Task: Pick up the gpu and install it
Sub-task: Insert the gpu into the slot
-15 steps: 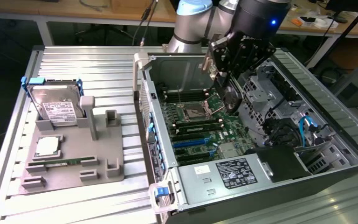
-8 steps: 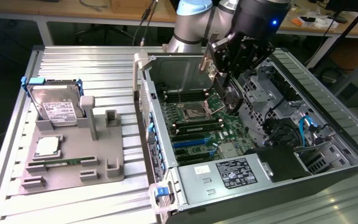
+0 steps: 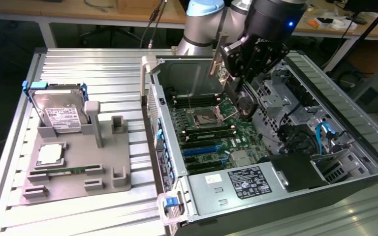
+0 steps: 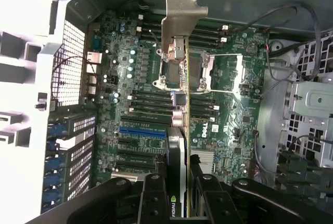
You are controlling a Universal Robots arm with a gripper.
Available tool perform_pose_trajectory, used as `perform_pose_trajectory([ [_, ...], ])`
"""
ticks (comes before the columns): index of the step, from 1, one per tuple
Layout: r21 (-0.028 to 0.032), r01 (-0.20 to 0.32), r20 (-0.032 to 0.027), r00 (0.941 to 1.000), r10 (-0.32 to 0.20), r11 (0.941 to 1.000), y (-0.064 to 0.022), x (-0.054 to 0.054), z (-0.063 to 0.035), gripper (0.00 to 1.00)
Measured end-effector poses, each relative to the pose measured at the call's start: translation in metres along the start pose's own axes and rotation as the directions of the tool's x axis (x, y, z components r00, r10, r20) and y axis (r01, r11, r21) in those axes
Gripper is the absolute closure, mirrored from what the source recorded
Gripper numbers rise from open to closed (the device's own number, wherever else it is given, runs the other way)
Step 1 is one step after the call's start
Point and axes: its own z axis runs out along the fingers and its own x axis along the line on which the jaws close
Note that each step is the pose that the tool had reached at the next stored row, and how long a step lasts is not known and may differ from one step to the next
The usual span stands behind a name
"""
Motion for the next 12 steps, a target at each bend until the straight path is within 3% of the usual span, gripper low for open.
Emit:
perform_pose_trajectory([
  [12, -0.0003, 0.068, -0.0015, 0.9977, -0.068, 0.9977, 0.0, 0.0, 0.0004, 0.73],
])
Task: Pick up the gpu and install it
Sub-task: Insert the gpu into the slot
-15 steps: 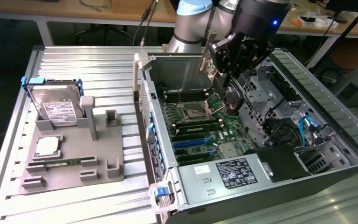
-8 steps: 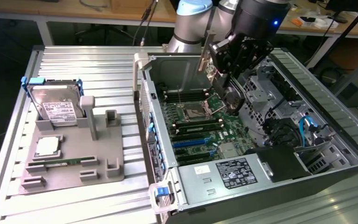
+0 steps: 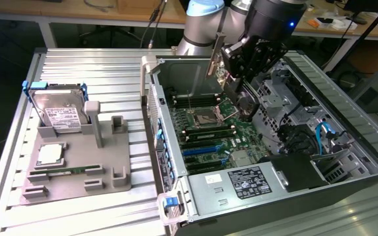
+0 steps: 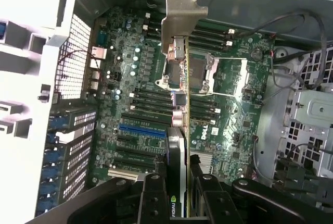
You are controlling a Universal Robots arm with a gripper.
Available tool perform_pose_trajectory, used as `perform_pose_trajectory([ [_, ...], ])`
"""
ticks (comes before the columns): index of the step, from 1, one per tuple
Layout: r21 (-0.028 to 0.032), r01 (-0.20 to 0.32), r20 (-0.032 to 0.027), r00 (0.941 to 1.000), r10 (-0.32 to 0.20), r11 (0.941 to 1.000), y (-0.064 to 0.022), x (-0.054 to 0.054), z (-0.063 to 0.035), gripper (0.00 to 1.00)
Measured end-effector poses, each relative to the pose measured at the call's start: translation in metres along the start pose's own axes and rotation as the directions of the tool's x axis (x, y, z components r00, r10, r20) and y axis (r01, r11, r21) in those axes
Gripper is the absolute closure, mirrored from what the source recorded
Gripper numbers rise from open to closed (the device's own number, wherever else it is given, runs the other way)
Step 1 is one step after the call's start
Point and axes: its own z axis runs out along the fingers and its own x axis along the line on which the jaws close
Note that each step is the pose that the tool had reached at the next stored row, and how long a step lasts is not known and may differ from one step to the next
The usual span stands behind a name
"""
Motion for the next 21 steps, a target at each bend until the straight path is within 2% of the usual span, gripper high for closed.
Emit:
perform_pose_trajectory([
  [4, -0.0001, 0.026, -0.0006, 0.9997, -0.026, 0.9997, 0.0, 0.0, 0.0001, 0.73],
  [6, -0.0003, 0.059, -0.0012, 0.9983, -0.059, 0.9983, 0.0, 0.0, 0.0002, 0.73],
  [9, -0.0006, 0.111, -0.0024, 0.9938, -0.111, 0.9938, 0.0, 0.0, 0.0003, 0.73],
  [11, -0.0008, 0.15, -0.0033, 0.9888, -0.15, 0.9888, 0.0, 0.0, 0.0004, 0.73],
  [15, -0.0013, 0.215, -0.0047, 0.9765, -0.215, 0.9766, 0.0, 0.0, 0.0007, 0.73],
  [18, -0.0017, 0.263, -0.0057, 0.9648, -0.263, 0.9648, 0.0, 0.0, 0.0009, 0.73],
  [19, -0.0018, 0.278, -0.0061, 0.9605, -0.278, 0.9605, 0.0, 0.0, 0.001, 0.73],
  [21, -0.0023, 0.323, -0.007, 0.9464, -0.323, 0.9465, 0.0, 0.0, 0.0012, 0.73],
])
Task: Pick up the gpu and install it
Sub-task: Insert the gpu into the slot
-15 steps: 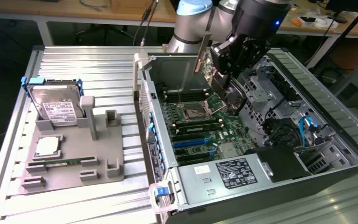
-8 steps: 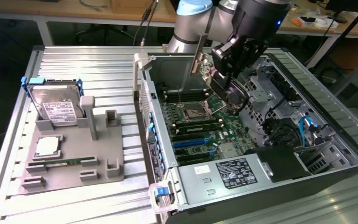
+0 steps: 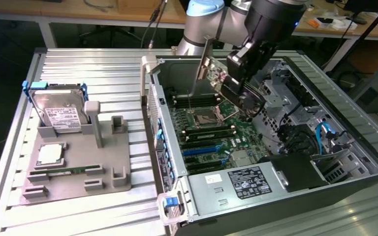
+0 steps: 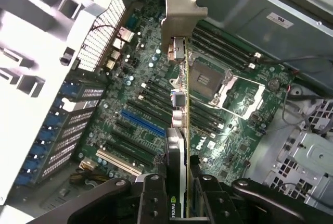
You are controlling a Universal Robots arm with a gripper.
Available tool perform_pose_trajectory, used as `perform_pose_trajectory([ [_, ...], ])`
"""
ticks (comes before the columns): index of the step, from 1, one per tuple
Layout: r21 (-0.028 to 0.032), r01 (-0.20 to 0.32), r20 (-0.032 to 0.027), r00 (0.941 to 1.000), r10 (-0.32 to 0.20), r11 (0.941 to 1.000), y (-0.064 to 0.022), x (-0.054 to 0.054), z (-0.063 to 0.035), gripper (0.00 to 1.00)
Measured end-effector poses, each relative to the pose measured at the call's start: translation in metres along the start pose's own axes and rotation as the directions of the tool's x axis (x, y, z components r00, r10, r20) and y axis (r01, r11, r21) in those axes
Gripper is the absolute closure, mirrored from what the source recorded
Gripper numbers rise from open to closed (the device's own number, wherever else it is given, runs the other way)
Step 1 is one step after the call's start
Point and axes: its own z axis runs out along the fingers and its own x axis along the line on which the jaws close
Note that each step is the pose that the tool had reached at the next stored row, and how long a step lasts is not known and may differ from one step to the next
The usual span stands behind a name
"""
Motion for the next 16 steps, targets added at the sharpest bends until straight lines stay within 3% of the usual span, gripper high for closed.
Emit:
perform_pose_trajectory([
  [8, -0.0006, 0.126, -0.0027, 0.9921, -0.126, 0.9921, 0.0, 0.0, 0.0006, 0.73],
  [12, -0.001, 0.183, -0.004, 0.983, -0.183, 0.983, 0.0, 0.0, 0.0009, 0.73],
  [16, -0.0016, 0.256, -0.0056, 0.9667, -0.256, 0.9667, 0.0, 0.0, 0.0013, 0.73],
])
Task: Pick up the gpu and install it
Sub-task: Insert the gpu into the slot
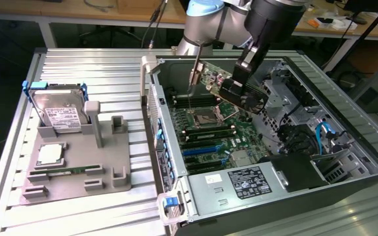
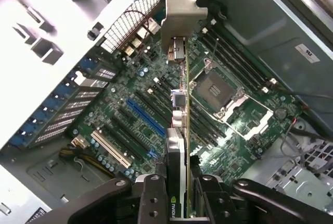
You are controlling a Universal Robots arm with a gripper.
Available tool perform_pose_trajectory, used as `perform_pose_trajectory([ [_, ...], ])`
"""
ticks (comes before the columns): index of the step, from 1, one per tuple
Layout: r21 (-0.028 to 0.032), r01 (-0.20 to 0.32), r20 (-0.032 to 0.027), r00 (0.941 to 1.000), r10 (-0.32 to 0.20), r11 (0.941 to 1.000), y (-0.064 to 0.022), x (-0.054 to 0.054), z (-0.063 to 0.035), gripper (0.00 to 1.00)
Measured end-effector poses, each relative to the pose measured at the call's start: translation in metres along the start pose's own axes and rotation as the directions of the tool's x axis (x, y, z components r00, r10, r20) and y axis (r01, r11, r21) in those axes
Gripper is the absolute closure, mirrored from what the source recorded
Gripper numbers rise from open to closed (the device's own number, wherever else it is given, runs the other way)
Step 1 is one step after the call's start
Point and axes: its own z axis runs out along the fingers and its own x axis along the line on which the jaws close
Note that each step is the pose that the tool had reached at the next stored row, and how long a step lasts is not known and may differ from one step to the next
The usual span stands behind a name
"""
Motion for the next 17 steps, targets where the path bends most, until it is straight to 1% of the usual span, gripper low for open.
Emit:
perform_pose_trajectory([
  [3, -0.0002, 0.049, -0.001, 0.9988, -0.049, 0.9988, 0.0, 0.0, 0.0003, 0.73],
  [5, -0.0004, 0.087, -0.0019, 0.9962, -0.087, 0.9962, 0.0, 0.0, 0.0004, 0.73],
  [8, -0.0006, 0.126, -0.0028, 0.9921, -0.126, 0.9921, 0.0, 0.0, 0.0006, 0.73],
  [10, -0.001, 0.176, -0.0039, 0.9844, -0.176, 0.9844, 0.0, 0.0, 0.0009, 0.73],
  [14, -0.0014, 0.228, -0.005, 0.9736, -0.228, 0.9736, 0.0, 0.0, 0.0012, 0.73],
  [16, -0.0018, 0.276, -0.006, 0.9612, -0.276, 0.9613, 0.0, 0.0, 0.0015, 0.73],
  [17, -0.0019, 0.288, -0.0062, 0.9576, -0.288, 0.9577, 0.0, 0.0, 0.0016, 0.73],
])
